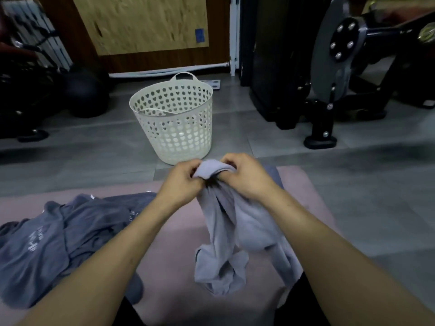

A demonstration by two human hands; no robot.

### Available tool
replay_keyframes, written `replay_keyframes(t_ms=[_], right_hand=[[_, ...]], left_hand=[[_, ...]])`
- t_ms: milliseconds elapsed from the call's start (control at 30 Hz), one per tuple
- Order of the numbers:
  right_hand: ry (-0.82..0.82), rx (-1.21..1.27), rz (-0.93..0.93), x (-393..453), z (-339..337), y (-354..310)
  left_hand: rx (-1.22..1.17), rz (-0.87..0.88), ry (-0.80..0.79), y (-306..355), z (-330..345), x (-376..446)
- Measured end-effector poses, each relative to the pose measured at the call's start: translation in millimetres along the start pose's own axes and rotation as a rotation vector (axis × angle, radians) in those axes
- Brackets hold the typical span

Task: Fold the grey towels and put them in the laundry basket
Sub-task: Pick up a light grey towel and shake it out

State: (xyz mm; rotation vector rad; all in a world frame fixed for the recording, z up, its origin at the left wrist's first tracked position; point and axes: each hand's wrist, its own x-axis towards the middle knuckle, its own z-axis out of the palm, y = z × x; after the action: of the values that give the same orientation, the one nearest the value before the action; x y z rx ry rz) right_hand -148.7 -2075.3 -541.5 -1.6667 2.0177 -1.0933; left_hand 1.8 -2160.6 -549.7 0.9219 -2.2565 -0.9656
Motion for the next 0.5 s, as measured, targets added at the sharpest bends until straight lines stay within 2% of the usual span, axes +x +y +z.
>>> replay_keyframes(t_ms=[67,167,233,300,367,433,500], right_hand=[[-0.093,-0.113,0.078,-3.3,-2.3,9.5],[-0.345,-0.374,0.249,-8.4,-0.3,27.1],[-0.326,-0.359,0.284,-9.9,-2.1,30.6],[-0.215,-0.228,0.255,-9.7,-6.4,25.8],[-0.132,-0.056,0.174,-9.7,-10.2,15.7],[-0.129,0.022,0.078,-10.8,-11.2,3.3],[-0.165,0.024,0.003,-11.0,-6.3,-5.8]], left_hand=[[-0.192,-0.114,0.107,-1.3,-10.6,0.2],[-0.418,-0.26,0.144,-0.9,-24.7,-4.4],[-0.448,-0.36,0.165,-5.9,-29.0,-7.4],[-0.37,-0.474,0.166,-16.5,-33.4,-8.6],[-0.09,-0.483,0.082,-29.6,-40.0,-8.1],[0.161,-0.382,-0.06,-30.2,-41.3,-12.0],[0.135,-0.233,-0.153,-20.7,-34.6,-17.6]])
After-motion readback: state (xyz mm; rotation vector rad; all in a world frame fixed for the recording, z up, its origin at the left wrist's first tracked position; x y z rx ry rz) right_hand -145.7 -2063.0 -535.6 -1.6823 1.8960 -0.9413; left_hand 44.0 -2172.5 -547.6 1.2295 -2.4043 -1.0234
